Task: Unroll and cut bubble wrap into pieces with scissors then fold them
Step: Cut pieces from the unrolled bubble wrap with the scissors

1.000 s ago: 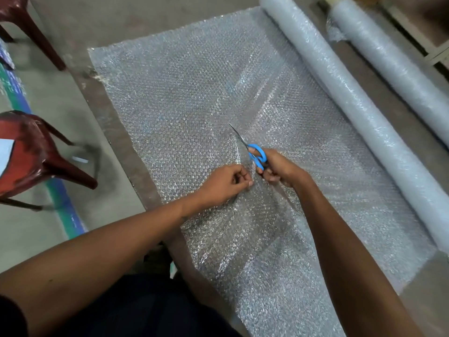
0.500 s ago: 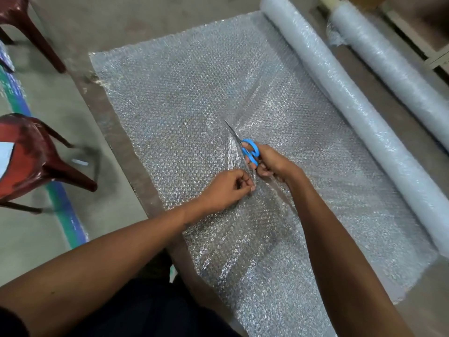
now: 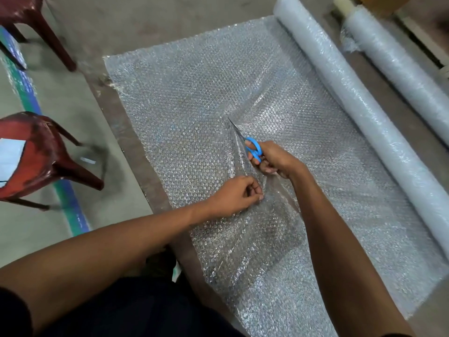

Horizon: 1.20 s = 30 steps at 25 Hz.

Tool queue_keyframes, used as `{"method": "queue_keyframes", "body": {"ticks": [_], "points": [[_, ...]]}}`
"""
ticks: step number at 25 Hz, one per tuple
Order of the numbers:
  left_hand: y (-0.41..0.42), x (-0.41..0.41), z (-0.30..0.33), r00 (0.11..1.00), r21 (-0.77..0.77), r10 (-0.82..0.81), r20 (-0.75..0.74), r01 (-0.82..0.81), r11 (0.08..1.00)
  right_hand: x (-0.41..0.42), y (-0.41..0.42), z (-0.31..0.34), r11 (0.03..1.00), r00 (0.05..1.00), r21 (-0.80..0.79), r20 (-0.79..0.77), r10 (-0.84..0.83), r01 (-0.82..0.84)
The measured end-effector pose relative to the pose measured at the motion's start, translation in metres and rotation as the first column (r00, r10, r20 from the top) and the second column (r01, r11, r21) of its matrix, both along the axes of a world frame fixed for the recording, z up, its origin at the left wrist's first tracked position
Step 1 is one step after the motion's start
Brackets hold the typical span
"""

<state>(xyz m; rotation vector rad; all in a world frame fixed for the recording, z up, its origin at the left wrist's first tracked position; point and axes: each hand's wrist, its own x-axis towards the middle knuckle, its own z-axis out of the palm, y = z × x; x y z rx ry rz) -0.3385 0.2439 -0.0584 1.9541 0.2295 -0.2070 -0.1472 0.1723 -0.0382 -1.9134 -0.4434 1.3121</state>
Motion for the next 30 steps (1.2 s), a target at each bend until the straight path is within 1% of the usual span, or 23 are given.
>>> {"method": "queue_keyframes", "body": {"ticks": [4,8,13,15,17,19,21,23,24,25,27,30], "points": [[0.003,-0.005,0.004,0.999,-0.005,-0.012,0.032,0.013,1.0,0.0,0.012,0.0,0.998,0.997,-0.024,-0.06,-0.056,0.054],[0.004,-0.006,0.007,1.0,-0.04,-0.007,0.022,0.008,0.999,0.002,0.025,0.003,1.0,1.0,-0.016,0.019,-0.018,0.018],[0.006,-0.005,0.007,1.0,-0.074,-0.008,-0.013,0.007,0.997,0.007,0.039,0.006,1.0,1.0,-0.021,-0.015,-0.016,0.016],[0.006,-0.006,0.008,1.0,-0.122,0.017,-0.026,-0.02,0.992,0.01,0.044,0.006,1.0,1.0,-0.024,0.013,0.006,-0.005],[0.013,-0.006,0.013,0.995,-0.138,0.094,-0.027,-0.097,0.986,0.012,0.048,0.005,1.0,1.0,-0.018,0.016,0.005,-0.005],[0.037,-0.001,0.017,0.972,-0.043,0.23,0.038,-0.229,0.973,0.013,0.051,0.004,1.0,1.0,-0.014,-0.016,-0.002,0.002],[0.08,0.011,0.011,0.921,0.143,0.362,0.143,-0.381,0.913,0.014,0.053,0.0,1.0,0.999,-0.003,-0.042,-0.009,0.009],[0.125,0.027,0.004,0.889,0.339,0.409,0.205,-0.457,0.822,0.015,0.055,-0.003,1.0,0.999,0.011,-0.048,-0.013,0.013],[0.142,0.033,0.001,0.89,0.395,0.405,0.208,-0.456,0.798,0.015,0.057,-0.004,1.0,0.999,0.016,-0.041,-0.015,0.015],[0.154,0.04,0.0,0.895,0.408,0.399,0.2,-0.446,0.796,0.014,0.059,-0.003,1.0,0.999,0.016,-0.034,-0.018,0.019],[0.166,0.048,-0.003,0.903,0.381,0.389,0.179,-0.429,0.819,0.013,0.063,-0.001,0.999,0.999,0.011,-0.029,-0.041,0.041],[0.174,0.054,-0.008,0.907,0.389,0.36,0.217,-0.419,0.821,0.012,0.064,-0.002,0.999,0.999,0.008,-0.002,-0.039,0.039]]}}
